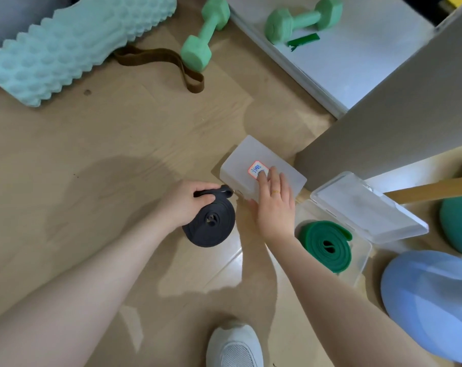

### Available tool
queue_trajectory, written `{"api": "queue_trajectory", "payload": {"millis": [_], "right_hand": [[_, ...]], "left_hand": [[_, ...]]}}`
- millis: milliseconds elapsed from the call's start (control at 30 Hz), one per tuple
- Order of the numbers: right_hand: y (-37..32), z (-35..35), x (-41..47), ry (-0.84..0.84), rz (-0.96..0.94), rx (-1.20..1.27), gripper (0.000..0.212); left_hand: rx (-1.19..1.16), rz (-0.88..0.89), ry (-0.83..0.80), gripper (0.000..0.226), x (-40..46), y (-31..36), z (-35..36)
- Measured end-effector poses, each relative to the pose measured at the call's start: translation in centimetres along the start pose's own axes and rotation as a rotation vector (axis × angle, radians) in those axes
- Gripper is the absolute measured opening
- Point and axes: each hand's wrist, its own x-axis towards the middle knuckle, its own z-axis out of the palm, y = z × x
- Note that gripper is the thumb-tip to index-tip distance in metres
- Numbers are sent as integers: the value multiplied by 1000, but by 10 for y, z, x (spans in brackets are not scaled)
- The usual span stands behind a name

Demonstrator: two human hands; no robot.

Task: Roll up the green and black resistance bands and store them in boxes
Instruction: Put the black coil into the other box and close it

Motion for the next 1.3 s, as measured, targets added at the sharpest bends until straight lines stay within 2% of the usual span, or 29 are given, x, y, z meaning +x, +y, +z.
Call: {"api": "queue_trajectory", "payload": {"millis": [133, 333, 433, 567, 733, 833, 967, 1133, 1300], "right_hand": [[2, 2, 9, 27, -4, -163, 58], [-1, 1, 15, 44, -39, -308, 53], [0, 1, 11, 90, -88, -302, 50], [1, -5, 3, 214, -146, -246, 35], [-5, -12, -4, 255, -111, -168, 39], [-9, -29, 1, 306, -92, -116, 39], [-18, -51, 11, 399, -211, -113, 34], [-14, -76, 25, 463, -240, -150, 34], [-1, -91, 53, 479, -60, -224, 30]], "left_hand": [[-90, -17, 52, 30, 9, -5, 4], [-231, -46, 95, 31, 9, -9, 14], [-308, -46, 124, 30, 8, -10, 17], [-337, -12, 139, 29, 2, -6, 17], [-354, 10, 168, 28, -4, -3, 21], [-308, -25, 197, 29, -5, -12, 20], [-289, -138, 264, 29, -14, -30, 16], [-393, -120, 187, 29, -34, -21, -7], [-342, -45, 23, 27, -35, 7, -31]]}}
